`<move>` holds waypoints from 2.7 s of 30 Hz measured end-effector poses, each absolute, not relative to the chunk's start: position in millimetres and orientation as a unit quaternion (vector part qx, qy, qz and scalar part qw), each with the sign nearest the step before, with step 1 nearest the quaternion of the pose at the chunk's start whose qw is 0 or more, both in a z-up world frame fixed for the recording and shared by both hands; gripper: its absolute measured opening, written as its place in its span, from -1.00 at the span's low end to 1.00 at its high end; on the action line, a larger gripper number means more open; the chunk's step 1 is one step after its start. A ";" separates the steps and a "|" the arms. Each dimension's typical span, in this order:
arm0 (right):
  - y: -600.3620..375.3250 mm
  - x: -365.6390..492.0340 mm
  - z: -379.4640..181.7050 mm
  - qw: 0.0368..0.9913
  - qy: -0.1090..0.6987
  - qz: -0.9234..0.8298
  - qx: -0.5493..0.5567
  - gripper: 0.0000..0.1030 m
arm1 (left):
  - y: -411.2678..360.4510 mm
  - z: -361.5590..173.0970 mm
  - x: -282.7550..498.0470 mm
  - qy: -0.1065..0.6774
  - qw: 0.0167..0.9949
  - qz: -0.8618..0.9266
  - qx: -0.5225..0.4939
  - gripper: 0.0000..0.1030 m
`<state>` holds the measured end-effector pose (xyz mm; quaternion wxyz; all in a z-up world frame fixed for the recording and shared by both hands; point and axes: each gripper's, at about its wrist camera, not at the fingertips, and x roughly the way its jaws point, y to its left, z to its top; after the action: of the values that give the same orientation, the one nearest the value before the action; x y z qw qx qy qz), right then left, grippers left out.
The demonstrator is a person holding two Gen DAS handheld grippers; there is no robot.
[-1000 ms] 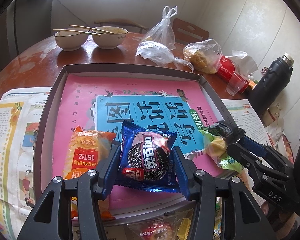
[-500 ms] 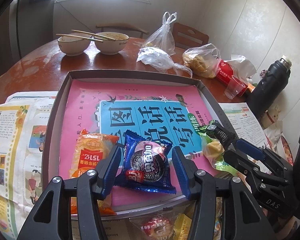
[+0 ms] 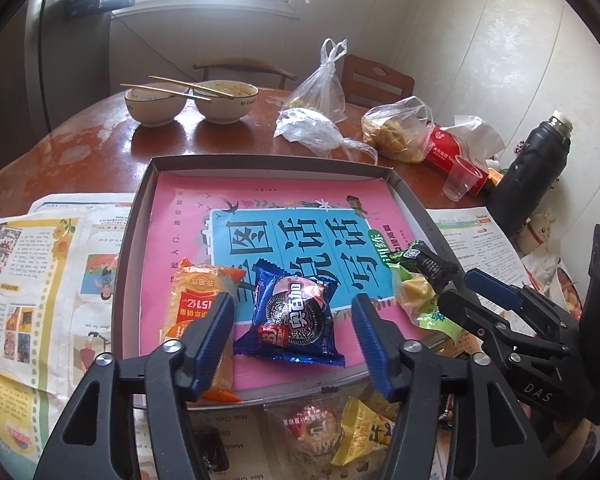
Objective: Organize snacks
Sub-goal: 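Lower and release the blue cookie pack in the tray while the right tool releases the black pouch, then move both open tools back from the tray toward the loose snacks beside it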
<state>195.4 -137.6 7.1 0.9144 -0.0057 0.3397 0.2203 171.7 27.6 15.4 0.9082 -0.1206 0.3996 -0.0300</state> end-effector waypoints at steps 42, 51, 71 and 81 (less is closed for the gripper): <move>-136.0 156.4 45.2 0.927 0.290 0.238 -0.003 0.38 | 41.0 51.1 110.6 0.367 0.924 -0.006 -0.110 0.44; -135.2 147.5 51.3 0.927 0.284 0.244 -0.005 0.39 | 37.3 52.9 100.1 0.367 0.924 -0.012 -0.102 0.44; -132.9 127.8 59.1 0.925 0.280 0.255 -0.016 0.40 | 24.0 50.6 81.8 0.374 0.923 -0.027 -0.084 0.44; -132.6 120.8 61.8 0.925 0.278 0.258 -0.021 0.40 | 15.2 43.9 76.4 0.385 0.919 -0.039 -0.077 0.44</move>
<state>120.8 -132.6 61.8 0.9249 -0.0212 0.2782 0.2585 76.4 15.2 43.9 0.9188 -0.0773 0.3852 -0.0388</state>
